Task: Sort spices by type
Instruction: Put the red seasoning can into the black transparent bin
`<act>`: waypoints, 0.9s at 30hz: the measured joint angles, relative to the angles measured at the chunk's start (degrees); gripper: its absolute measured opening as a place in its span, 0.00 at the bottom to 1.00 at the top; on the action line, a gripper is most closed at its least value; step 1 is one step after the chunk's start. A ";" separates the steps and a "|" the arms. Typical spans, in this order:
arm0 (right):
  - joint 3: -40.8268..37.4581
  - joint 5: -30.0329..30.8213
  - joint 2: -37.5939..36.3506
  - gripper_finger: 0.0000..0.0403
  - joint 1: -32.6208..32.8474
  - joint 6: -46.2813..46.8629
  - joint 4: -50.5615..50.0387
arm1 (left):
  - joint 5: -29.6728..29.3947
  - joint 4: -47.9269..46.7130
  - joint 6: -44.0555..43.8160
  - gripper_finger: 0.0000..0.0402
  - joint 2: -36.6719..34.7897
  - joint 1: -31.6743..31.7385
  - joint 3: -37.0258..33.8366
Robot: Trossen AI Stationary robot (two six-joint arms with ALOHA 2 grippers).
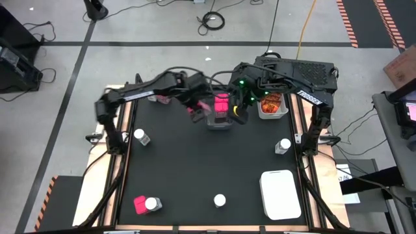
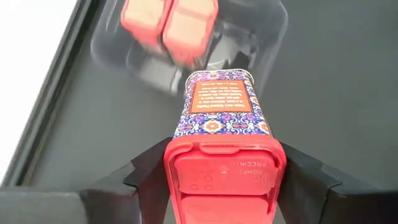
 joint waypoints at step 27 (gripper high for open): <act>0.02 2.85 -10.25 0.86 -0.15 3.58 -0.18 | -3.94 8.26 12.74 0.59 22.65 -4.83 12.32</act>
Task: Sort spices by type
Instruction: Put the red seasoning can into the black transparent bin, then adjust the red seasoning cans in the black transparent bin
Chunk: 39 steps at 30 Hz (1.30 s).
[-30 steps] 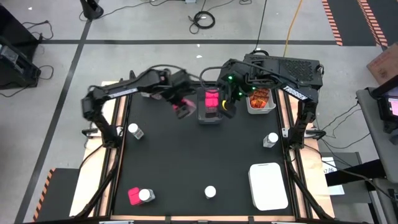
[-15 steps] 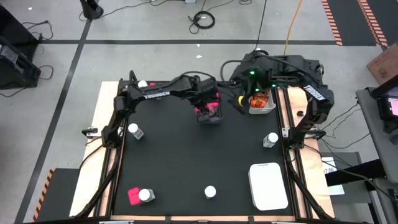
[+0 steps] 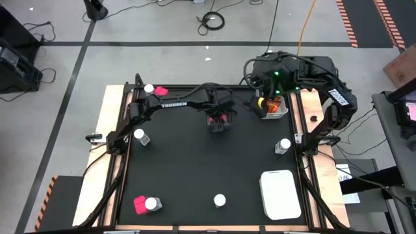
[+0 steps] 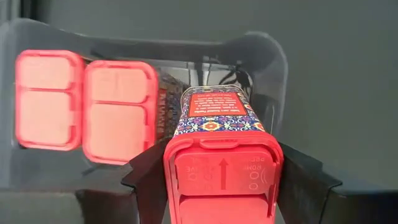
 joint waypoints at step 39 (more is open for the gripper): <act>-0.02 -0.04 0.09 0.86 0.02 -0.29 -0.05 | 0.21 3.98 2.45 0.79 -2.32 -0.22 -0.02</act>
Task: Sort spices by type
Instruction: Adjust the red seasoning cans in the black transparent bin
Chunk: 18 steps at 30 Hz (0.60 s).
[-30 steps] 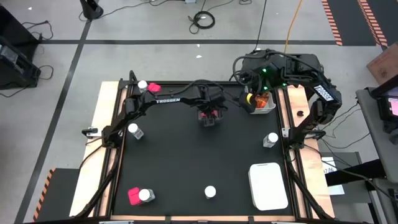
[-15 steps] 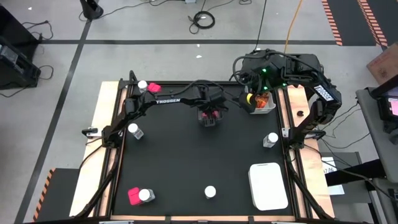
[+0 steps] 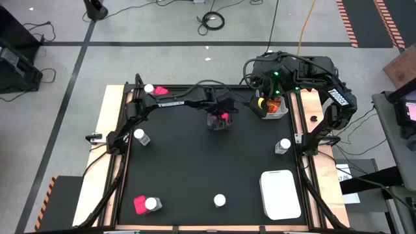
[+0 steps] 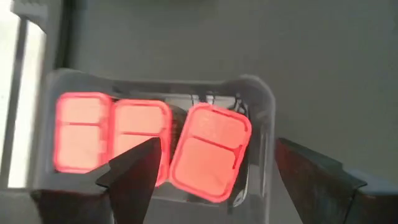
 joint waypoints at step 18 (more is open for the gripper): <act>-0.02 -0.11 0.02 0.86 -0.01 -0.29 0.29 | 4.02 -6.72 1.18 0.27 -4.37 9.17 -4.35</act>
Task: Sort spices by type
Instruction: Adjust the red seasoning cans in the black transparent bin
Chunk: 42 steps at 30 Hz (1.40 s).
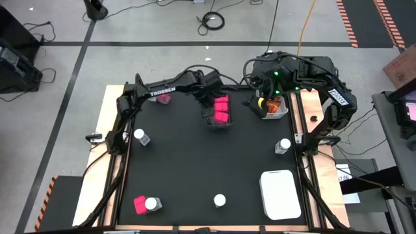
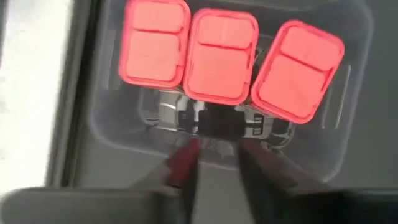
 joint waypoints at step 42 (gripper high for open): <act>0.00 -0.11 0.00 0.86 0.00 -0.83 0.59 | 1.76 7.05 0.83 0.01 6.29 1.01 -1.82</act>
